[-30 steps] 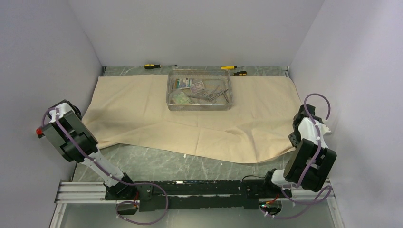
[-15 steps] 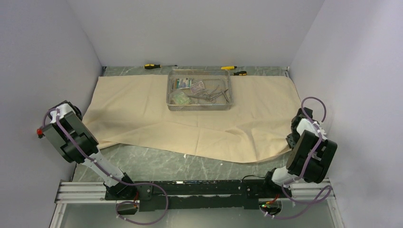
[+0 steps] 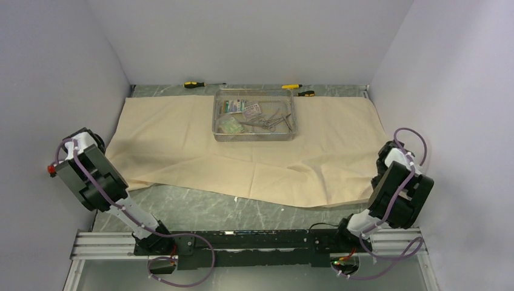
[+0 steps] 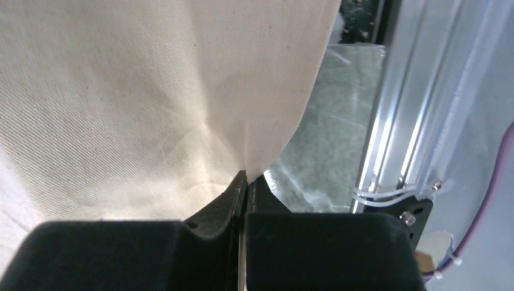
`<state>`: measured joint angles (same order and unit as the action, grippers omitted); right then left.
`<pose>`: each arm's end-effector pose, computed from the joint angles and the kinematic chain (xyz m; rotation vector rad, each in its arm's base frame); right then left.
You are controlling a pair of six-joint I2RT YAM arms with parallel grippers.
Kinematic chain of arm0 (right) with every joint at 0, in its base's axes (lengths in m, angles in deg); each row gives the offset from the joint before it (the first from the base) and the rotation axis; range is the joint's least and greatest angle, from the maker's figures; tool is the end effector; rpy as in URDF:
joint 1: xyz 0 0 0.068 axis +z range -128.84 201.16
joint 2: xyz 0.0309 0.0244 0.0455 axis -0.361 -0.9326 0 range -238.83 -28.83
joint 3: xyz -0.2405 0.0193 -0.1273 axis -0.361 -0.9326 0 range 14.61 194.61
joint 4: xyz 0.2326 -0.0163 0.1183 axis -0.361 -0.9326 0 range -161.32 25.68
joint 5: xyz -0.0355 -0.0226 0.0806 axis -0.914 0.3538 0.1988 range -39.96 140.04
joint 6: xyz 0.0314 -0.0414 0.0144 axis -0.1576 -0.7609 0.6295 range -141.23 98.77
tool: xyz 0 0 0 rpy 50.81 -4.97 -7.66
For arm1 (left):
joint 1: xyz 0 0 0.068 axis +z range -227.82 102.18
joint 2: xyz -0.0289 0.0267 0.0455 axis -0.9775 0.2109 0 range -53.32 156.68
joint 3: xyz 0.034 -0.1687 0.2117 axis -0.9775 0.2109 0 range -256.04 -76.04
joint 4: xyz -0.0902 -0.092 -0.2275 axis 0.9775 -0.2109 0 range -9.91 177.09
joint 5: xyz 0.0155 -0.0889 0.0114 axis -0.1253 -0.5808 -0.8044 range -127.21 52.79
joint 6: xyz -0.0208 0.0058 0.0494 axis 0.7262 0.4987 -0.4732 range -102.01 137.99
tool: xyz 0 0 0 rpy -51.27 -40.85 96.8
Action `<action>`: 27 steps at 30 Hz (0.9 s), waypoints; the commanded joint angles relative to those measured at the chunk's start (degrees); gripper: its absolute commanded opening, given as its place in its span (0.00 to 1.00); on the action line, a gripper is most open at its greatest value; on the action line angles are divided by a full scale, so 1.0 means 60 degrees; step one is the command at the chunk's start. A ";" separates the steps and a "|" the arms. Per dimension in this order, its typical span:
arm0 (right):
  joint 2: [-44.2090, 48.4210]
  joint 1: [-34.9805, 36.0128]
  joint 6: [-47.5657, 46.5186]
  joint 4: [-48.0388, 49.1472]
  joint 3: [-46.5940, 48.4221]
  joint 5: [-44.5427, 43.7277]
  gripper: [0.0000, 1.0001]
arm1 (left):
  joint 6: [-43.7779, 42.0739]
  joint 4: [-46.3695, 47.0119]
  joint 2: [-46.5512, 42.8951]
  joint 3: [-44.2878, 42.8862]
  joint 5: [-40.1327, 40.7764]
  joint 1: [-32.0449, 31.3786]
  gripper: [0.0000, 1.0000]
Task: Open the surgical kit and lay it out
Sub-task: Open the surgical kit at the center of the board.
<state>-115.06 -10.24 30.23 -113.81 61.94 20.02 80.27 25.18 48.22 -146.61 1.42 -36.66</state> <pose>0.1904 -0.1371 0.1648 1.9445 2.1868 -0.7653 0.2177 0.2199 0.1959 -2.2573 1.8137 1.0108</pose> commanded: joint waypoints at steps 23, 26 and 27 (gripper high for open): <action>-0.1386 -0.1595 0.1389 -0.1855 0.1162 -0.2924 0.00 | 0.1788 -0.1998 -0.2011 0.0325 0.2850 0.0229 0.57; -0.1356 -0.1601 0.1322 -0.1701 0.1084 -0.2742 0.00 | 0.0383 -0.1028 -0.2643 0.0753 0.1862 0.0171 0.85; -0.1385 -0.1594 0.1343 -0.1716 0.1121 -0.2714 0.00 | 0.0126 -0.0788 -0.2915 0.0944 0.1551 0.0134 0.89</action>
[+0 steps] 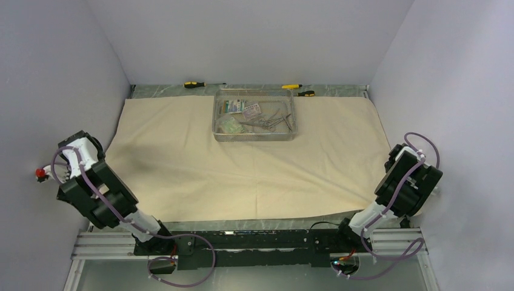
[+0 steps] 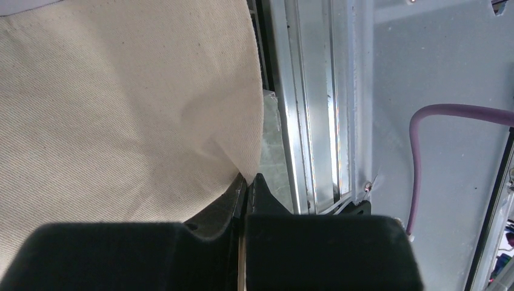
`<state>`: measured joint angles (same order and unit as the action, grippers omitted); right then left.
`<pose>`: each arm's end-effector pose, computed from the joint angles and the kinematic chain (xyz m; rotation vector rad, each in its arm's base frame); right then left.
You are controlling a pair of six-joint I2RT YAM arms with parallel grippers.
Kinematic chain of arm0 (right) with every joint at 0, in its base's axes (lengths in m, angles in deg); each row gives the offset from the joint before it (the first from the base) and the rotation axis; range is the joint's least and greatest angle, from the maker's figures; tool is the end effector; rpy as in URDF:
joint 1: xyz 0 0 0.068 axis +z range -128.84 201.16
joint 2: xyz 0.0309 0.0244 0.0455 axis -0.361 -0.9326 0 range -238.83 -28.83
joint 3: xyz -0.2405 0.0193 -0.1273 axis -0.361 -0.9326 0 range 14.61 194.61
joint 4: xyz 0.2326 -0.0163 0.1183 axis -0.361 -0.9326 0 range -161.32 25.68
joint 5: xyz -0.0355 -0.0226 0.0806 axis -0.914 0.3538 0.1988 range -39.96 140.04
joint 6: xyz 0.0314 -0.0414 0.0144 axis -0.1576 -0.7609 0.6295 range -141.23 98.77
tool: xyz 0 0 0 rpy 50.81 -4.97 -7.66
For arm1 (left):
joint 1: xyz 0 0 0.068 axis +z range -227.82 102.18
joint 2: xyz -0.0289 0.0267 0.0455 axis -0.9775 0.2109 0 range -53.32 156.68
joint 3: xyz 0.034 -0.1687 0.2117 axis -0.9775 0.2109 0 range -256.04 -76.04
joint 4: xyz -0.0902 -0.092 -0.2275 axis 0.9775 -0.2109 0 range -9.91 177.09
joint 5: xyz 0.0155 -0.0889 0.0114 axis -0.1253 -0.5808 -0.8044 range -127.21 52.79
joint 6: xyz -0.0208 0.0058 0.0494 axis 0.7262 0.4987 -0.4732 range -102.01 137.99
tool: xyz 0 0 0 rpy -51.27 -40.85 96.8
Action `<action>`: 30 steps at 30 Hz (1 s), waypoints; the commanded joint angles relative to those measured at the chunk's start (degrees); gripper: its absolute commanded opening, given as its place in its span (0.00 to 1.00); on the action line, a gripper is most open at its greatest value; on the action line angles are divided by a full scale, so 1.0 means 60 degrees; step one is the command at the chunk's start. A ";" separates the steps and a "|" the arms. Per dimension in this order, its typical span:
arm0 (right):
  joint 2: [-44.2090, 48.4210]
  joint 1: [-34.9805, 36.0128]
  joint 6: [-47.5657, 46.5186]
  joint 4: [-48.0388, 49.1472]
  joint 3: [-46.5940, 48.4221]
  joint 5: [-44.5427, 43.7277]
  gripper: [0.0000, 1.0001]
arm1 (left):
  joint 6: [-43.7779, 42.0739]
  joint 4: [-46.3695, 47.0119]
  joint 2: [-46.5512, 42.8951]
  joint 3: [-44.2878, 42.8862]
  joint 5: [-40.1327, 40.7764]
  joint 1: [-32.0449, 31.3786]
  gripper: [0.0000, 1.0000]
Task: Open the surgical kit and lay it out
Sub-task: Open the surgical kit at the center of the board.
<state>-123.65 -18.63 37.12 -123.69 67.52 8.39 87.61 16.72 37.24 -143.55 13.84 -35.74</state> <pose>0.1730 -0.1749 0.1588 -2.0912 -1.9557 1.1194 0.1787 0.1986 0.2406 -2.2160 1.5496 1.2730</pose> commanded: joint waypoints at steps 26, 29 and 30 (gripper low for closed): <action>-0.0061 -0.0205 -0.0626 0.0918 0.0058 0.0560 0.00 | -0.2831 0.4937 -0.2409 0.3967 -0.5114 0.0389 0.88; 0.0384 -0.0209 -0.1009 0.1488 -0.0183 0.1162 0.00 | -0.2818 0.5190 -0.2420 0.4215 -0.5509 0.0559 0.87; 0.0512 -0.0202 -0.1109 0.1647 -0.0277 0.1337 0.00 | -0.2792 0.5214 -0.2428 0.4287 -0.5623 0.0590 0.87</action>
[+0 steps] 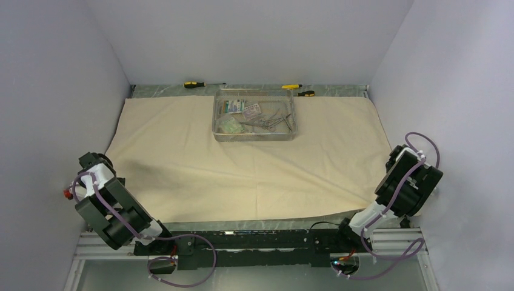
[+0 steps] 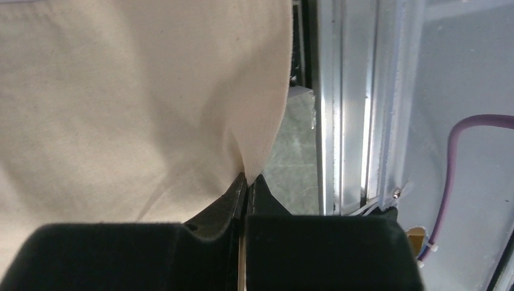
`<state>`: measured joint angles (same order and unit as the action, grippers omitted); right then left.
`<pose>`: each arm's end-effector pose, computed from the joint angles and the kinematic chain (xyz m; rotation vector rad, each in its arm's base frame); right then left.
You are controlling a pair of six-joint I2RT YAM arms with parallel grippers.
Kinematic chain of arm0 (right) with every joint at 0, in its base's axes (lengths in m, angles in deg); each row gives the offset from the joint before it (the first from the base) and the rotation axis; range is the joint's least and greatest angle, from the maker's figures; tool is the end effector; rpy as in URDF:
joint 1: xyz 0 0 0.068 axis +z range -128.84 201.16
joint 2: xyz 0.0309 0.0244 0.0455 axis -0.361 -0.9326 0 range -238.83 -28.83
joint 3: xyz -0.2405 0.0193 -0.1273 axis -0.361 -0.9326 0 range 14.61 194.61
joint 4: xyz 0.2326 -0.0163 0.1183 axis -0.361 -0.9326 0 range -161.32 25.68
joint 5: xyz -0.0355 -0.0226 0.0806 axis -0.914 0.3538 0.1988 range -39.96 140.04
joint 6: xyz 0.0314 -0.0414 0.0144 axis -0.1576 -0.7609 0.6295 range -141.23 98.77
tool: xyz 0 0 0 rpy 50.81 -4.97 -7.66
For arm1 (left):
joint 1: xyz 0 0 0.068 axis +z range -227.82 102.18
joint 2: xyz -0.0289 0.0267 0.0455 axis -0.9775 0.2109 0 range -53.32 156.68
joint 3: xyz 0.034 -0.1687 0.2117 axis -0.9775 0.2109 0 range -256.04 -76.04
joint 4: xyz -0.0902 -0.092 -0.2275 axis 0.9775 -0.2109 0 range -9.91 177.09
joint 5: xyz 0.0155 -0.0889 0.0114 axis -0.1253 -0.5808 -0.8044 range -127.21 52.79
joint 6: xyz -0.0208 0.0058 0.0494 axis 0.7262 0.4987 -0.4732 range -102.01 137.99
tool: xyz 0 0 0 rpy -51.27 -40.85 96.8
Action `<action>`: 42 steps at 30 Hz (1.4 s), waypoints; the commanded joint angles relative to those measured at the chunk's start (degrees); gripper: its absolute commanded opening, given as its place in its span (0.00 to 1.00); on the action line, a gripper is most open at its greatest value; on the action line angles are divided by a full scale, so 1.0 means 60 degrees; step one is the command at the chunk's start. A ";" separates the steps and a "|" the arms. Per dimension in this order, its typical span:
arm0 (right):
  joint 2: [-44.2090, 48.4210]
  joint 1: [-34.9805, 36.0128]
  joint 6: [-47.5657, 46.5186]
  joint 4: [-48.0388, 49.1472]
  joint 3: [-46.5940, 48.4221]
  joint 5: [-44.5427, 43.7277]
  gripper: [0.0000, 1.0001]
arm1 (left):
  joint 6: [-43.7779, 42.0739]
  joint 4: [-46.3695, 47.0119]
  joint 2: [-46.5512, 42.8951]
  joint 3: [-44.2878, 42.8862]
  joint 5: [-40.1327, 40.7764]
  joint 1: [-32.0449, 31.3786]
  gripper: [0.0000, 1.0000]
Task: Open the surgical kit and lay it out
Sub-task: Open the surgical kit at the center of the board.
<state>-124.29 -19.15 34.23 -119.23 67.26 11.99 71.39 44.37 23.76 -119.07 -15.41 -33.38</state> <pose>0.1779 -0.1797 0.1526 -2.1245 -2.0126 1.0259 0.1493 0.1649 0.1792 -2.1812 1.8172 0.5190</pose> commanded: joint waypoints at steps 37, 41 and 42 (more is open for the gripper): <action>0.1535 -0.0125 -0.0868 0.0839 -0.0375 0.1697 0.00 | -0.0654 0.0005 -0.0514 -0.0483 -0.1249 -0.0408 0.22; 0.2254 -0.0039 -0.0818 0.1132 -0.0875 0.2844 0.00 | -0.0641 -0.0046 -0.1102 -0.0089 -0.2418 -0.1213 0.55; 0.2409 -0.0022 -0.0883 0.1194 -0.0973 0.3091 0.00 | -0.0731 -0.0109 -0.1231 0.0018 -0.2908 -0.1292 0.59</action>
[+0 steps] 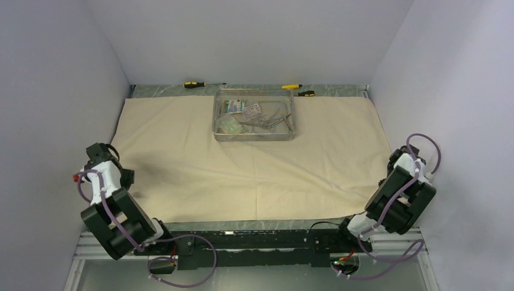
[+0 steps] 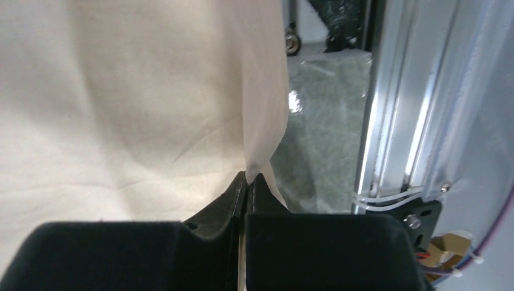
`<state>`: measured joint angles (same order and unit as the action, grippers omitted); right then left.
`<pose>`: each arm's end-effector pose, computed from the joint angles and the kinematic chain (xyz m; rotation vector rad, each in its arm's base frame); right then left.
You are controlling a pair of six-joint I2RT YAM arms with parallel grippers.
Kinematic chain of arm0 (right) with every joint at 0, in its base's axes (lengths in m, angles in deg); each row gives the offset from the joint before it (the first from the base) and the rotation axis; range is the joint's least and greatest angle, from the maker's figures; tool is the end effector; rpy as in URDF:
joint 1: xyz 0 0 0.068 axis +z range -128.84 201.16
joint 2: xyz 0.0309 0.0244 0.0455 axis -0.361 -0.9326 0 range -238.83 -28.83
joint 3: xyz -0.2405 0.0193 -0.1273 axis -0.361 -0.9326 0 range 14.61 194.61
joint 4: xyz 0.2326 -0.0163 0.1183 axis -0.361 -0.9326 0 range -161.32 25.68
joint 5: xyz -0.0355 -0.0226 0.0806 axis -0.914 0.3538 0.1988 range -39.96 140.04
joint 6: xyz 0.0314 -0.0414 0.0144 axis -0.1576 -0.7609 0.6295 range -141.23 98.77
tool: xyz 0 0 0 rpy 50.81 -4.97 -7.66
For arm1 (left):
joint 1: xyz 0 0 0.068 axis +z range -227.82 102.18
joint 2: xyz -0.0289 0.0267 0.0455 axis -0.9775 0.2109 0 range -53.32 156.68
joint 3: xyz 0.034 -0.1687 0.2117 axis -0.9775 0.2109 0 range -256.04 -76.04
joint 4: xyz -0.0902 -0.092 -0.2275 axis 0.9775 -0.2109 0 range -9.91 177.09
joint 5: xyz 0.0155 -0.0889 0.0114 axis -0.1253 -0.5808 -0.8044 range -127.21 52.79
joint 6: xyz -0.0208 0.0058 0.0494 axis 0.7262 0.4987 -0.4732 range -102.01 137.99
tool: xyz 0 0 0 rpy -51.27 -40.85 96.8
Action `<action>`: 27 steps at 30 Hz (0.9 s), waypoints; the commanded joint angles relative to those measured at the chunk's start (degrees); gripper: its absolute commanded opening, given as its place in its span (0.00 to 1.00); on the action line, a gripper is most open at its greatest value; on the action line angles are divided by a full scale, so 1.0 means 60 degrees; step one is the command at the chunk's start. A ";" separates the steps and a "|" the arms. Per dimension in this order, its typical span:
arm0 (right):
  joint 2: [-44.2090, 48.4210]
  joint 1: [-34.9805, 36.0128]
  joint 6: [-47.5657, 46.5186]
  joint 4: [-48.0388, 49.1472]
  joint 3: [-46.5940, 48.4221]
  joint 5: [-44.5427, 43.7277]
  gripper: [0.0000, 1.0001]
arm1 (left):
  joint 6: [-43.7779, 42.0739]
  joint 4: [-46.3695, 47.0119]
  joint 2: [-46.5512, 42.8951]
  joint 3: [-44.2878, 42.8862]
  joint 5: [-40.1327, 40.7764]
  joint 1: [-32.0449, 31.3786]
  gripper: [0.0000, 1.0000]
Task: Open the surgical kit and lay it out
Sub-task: Open the surgical kit at the center of the board.
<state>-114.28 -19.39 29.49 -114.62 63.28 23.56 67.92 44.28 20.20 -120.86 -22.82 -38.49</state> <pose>0.1694 -0.1659 0.1721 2.1375 2.0659 -0.6898 0.1671 0.1483 0.1988 -1.9953 1.9397 0.3077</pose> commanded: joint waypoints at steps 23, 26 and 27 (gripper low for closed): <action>0.3314 0.1261 0.0501 -0.1736 0.0268 -0.1438 0.67 | -0.1040 -0.1475 0.0357 -0.1242 -0.0851 -0.1235 0.92; 0.4216 0.1993 -0.0911 -0.0896 0.0069 -0.0409 0.71 | -0.1181 -0.1556 0.0095 -0.1147 -0.0653 -0.1406 0.91; 0.4518 0.2159 -0.1382 -0.0518 -0.0063 0.0267 0.71 | -0.1231 -0.1565 -0.0060 -0.1082 -0.0611 -0.1446 0.91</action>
<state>-93.40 -10.21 30.54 -122.08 62.62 18.49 62.37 36.37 22.53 -126.52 -29.26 -46.19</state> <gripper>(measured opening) 0.705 0.913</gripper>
